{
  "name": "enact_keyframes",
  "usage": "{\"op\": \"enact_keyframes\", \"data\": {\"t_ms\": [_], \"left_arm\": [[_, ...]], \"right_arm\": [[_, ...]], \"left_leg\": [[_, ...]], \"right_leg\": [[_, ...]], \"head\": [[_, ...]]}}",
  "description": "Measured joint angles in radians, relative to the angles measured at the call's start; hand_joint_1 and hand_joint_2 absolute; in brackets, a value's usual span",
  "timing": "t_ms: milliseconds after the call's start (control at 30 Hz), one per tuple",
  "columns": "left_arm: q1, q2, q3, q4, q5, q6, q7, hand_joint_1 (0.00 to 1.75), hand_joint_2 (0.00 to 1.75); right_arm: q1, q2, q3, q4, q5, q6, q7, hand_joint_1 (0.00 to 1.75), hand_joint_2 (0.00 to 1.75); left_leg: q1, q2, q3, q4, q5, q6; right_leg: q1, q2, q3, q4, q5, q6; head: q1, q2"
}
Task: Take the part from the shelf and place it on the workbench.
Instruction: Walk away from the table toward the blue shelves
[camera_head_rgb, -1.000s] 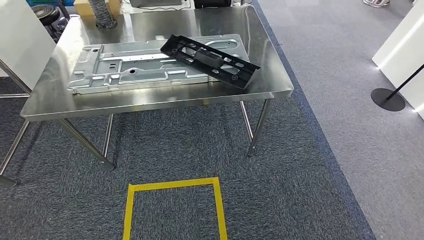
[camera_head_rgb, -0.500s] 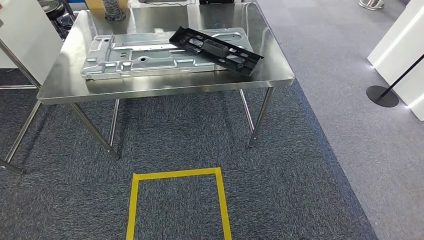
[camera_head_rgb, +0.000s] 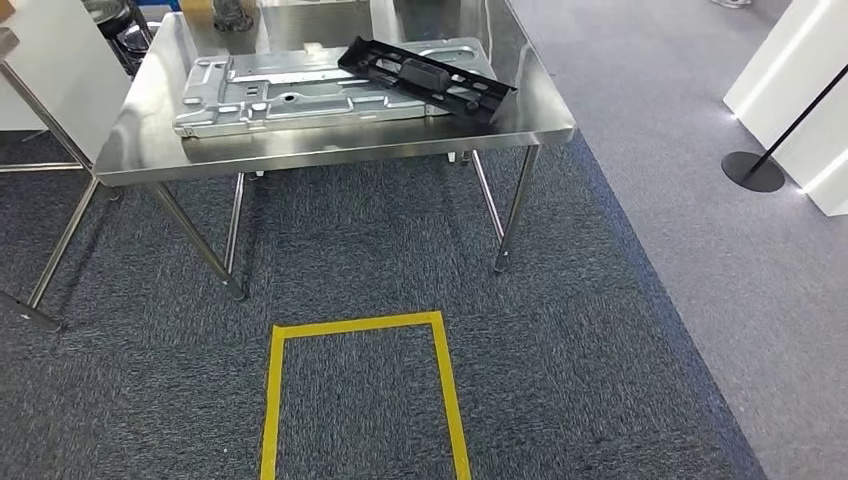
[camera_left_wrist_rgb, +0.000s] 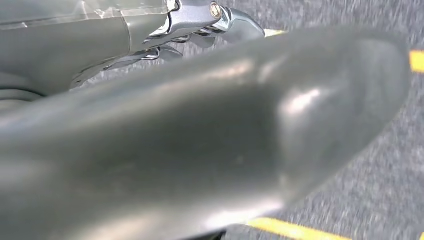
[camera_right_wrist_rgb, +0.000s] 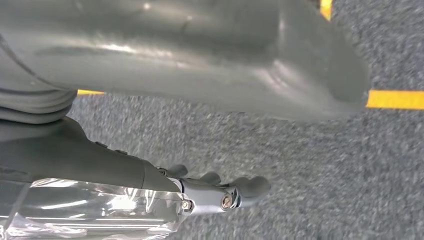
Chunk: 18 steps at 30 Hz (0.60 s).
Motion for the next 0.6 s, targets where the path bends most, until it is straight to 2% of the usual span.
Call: {"op": "enact_keyframes", "data": {"t_ms": [33, 67, 100, 133, 167, 200, 233, 267, 333, 367, 400, 467, 500, 533, 600], "left_arm": [[0.001, 0.000, 0.000, 0.000, 0.000, 0.000, 0.000, 0.00, 0.00], [0.003, 0.000, 0.000, 0.000, 0.000, 0.000, 0.000, 0.00, 0.00], [0.004, 0.000, 0.000, 0.000, -0.001, 0.000, 0.001, 0.00, 0.00], [0.006, 0.000, 0.000, 0.000, -0.002, -0.001, 0.002, 0.00, 0.00], [0.007, 0.000, 0.000, 0.000, -0.004, 0.000, 0.004, 0.00, 0.00], [0.007, 0.001, 0.000, 0.000, -0.005, 0.000, 0.007, 0.00, 0.00], [0.008, 0.003, 0.000, 0.000, -0.005, 0.001, 0.009, 0.00, 0.44], [0.008, 0.005, 0.000, 0.000, -0.005, 0.003, 0.012, 0.00, 0.87], [0.007, 0.010, 0.000, 0.000, -0.006, 0.004, 0.017, 0.00, 1.75], [0.007, 0.012, 0.000, 0.000, -0.006, 0.004, 0.019, 0.00, 1.75], [0.007, 0.014, 0.000, 0.000, -0.006, 0.004, 0.022, 0.00, 1.75], [0.008, 0.017, 0.000, 0.000, -0.008, 0.007, 0.029, 0.00, 1.75], [0.009, 0.017, 0.000, 0.000, -0.009, 0.009, 0.032, 0.00, 1.75], [0.008, 0.018, 0.000, 0.000, -0.011, 0.011, 0.034, 0.00, 1.75], [0.008, 0.018, 0.000, 0.000, -0.018, 0.012, 0.035, 0.00, 1.75]], "right_arm": [[0.001, 0.000, -0.001, 0.000, -0.001, -0.004, 0.002, 0.00, 0.00], [0.002, -0.001, -0.002, 0.001, -0.003, -0.008, 0.008, 0.00, 0.00], [0.002, -0.001, -0.005, 0.002, -0.007, -0.007, 0.016, 0.00, 0.00], [0.003, -0.001, -0.009, 0.002, -0.012, -0.004, 0.025, 0.00, 0.00], [0.004, -0.001, -0.013, 0.003, -0.016, 0.004, 0.035, 0.00, 0.00], [0.006, -0.001, -0.017, 0.004, -0.021, 0.019, 0.048, 0.00, 0.00], [0.007, -0.001, -0.022, 0.006, -0.026, 0.039, 0.065, 0.00, 0.00], [0.007, 0.000, -0.026, 0.008, -0.031, 0.064, 0.088, 0.00, 0.00], [0.007, 0.000, -0.035, 0.011, -0.037, 0.117, 0.155, 0.00, 0.00], [0.006, 0.000, -0.039, 0.012, -0.036, 0.136, 0.188, 0.00, 0.00], [0.006, 0.000, -0.041, 0.012, -0.032, 0.150, 0.219, 0.00, 0.00], [0.005, 0.000, -0.042, 0.013, -0.023, 0.163, 0.255, 0.00, 0.87], [0.005, 0.000, -0.042, 0.013, -0.021, 0.166, 0.265, 0.00, 1.31], [0.006, 0.000, -0.042, 0.013, -0.019, 0.169, 0.271, 0.00, 1.75], [0.006, 0.000, -0.043, 0.013, -0.019, 0.172, 0.275, 0.00, 1.75]], "left_leg": [[0.002, -0.002, -0.009, 0.024, -0.028, -0.007], [0.006, -0.004, -0.024, 0.070, -0.072, -0.014], [0.011, -0.005, -0.043, 0.134, -0.121, -0.021], [0.016, -0.005, -0.061, 0.202, -0.158, -0.027], [0.021, -0.005, -0.070, 0.256, -0.175, -0.032], [0.025, -0.005, -0.064, 0.277, -0.171, -0.037], [0.028, -0.005, -0.037, 0.257, -0.152, -0.041], [0.031, -0.005, 0.008, 0.198, -0.127, -0.044], [0.033, -0.006, 0.104, 0.053, -0.108, -0.042], [0.032, -0.007, 0.131, 0.007, -0.109, -0.038], [0.030, -0.007, 0.139, -0.012, -0.115, -0.031], [0.030, -0.007, 0.133, -0.017, -0.111, -0.016], [0.031, -0.007, 0.130, -0.021, -0.106, -0.008], [0.034, -0.006, 0.127, -0.025, -0.101, -0.001], [0.034, -0.004, 0.117, -0.027, -0.091, 0.010]], "right_leg": [[-0.003, -0.001, -0.007, -0.003, 0.011, -0.004], [-0.005, -0.002, -0.016, -0.003, 0.021, -0.007], [-0.005, -0.002, -0.026, -0.002, 0.029, -0.009], [-0.006, -0.002, -0.037, -0.001, 0.037, -0.008], [-0.007, -0.002, -0.048, 0.003, 0.043, -0.006], [-0.008, -0.002, -0.059, 0.008, 0.048, -0.003], [-0.011, -0.002, -0.069, 0.015, 0.051, -0.001], [-0.013, -0.002, -0.079, 0.023, 0.053, 0.002], [-0.015, -0.002, -0.094, 0.040, 0.053, 0.011], [-0.015, -0.002, -0.100, 0.047, 0.054, 0.017], [-0.015, -0.002, -0.104, 0.051, 0.055, 0.023], [-0.014, -0.001, -0.108, 0.055, 0.058, 0.035], [-0.015, 0.000, -0.112, 0.063, 0.051, 0.040], [-0.015, 0.002, -0.123, 0.087, 0.033, 0.045], [-0.018, 0.007, -0.174, 0.199, -0.038, 0.051]], "head": [[-0.001, 0.000], [-0.002, 0.000], [-0.004, 0.000], [-0.005, 0.000], [-0.004, 0.000], [-0.005, 0.000], [-0.005, 0.000], [-0.005, 0.000], [-0.004, 0.000], [-0.004, 0.000], [-0.004, 0.000], [-0.004, 0.000], [-0.004, 0.000], [-0.002, 0.000], [0.000, 0.000]]}}
